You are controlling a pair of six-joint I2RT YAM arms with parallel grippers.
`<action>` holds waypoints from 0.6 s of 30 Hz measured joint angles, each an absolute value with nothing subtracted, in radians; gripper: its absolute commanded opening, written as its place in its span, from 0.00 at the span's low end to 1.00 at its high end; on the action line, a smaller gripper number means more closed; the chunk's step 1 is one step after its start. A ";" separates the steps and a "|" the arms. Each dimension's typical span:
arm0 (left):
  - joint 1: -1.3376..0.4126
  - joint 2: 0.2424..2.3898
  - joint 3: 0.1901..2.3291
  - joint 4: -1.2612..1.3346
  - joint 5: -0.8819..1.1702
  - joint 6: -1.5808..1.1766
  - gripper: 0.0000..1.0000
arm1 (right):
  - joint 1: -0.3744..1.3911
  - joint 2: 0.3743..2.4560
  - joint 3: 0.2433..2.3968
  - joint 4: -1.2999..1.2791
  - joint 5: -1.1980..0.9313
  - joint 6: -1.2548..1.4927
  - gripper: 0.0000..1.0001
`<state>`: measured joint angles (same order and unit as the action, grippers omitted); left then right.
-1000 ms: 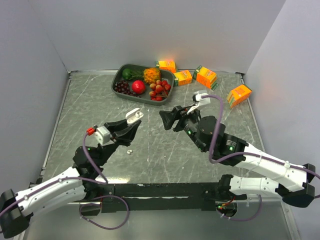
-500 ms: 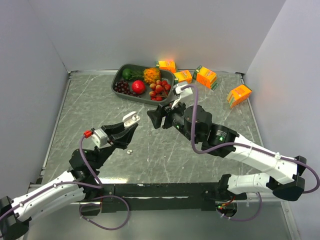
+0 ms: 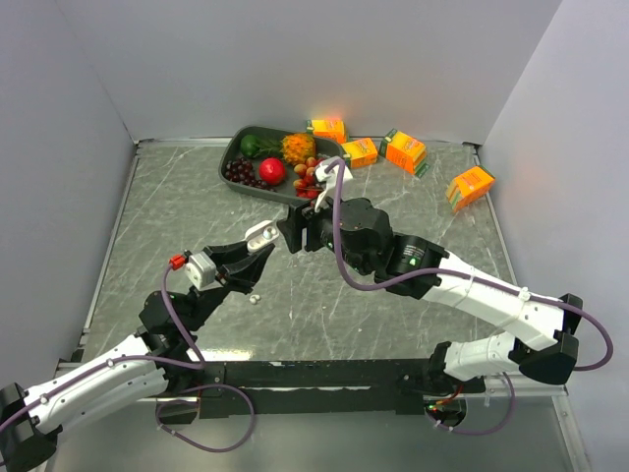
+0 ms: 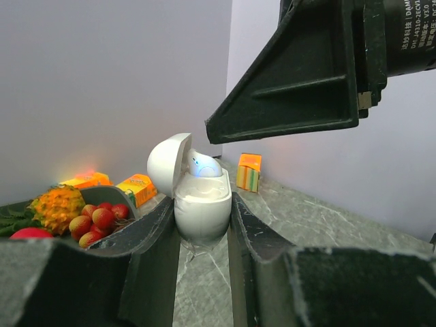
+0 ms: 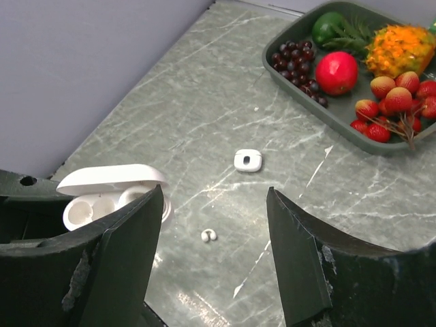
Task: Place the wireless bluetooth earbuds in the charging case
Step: Place the earbud in the charging case.
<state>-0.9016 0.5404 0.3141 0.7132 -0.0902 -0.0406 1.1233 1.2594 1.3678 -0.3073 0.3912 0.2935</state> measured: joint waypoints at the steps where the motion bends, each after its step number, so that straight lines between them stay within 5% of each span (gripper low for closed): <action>1: -0.902 0.540 0.314 0.713 -0.090 -0.041 0.01 | 1.123 1.259 1.368 -0.312 0.390 0.294 0.69; 18: -0.902 0.554 0.314 0.714 -0.089 -0.040 0.01 | 1.126 1.263 1.368 -0.332 0.345 0.318 0.69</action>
